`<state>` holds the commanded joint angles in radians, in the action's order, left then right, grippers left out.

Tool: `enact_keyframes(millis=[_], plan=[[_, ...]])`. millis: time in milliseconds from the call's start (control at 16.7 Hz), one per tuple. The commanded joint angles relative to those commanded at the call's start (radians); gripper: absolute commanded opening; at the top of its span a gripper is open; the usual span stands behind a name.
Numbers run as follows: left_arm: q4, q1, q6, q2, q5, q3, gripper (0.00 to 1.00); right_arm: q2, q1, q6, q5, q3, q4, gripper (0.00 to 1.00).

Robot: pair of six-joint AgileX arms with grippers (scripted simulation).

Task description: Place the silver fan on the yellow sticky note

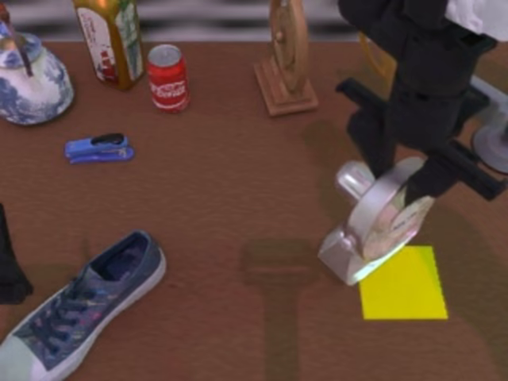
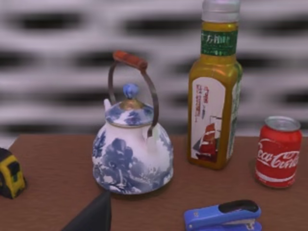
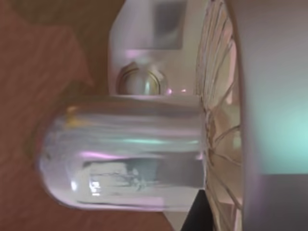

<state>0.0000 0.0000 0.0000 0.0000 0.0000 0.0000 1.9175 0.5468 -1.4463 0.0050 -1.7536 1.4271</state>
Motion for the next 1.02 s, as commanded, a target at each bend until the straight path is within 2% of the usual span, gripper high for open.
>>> enact_keyframes(millis=[240,480,660,1020], plan=[[0.0,0.0,0.0,0.0,0.0,0.0,1.0,-0.104,-0.01,-0.355,0.001,0.123,-0.025,0.0],[0.0,0.0,0.0,0.0,0.0,0.0,1.0,-0.188,-0.02,-0.583,0.001,0.22,-0.048,0.0],[0.0,0.0,0.0,0.0,0.0,0.0,1.0,-0.217,-0.024,-0.645,0.001,0.253,-0.058,0.0],[0.0,0.0,0.0,0.0,0.0,0.0,1.0,-0.212,-0.019,-0.642,0.001,0.268,-0.075,0.0]])
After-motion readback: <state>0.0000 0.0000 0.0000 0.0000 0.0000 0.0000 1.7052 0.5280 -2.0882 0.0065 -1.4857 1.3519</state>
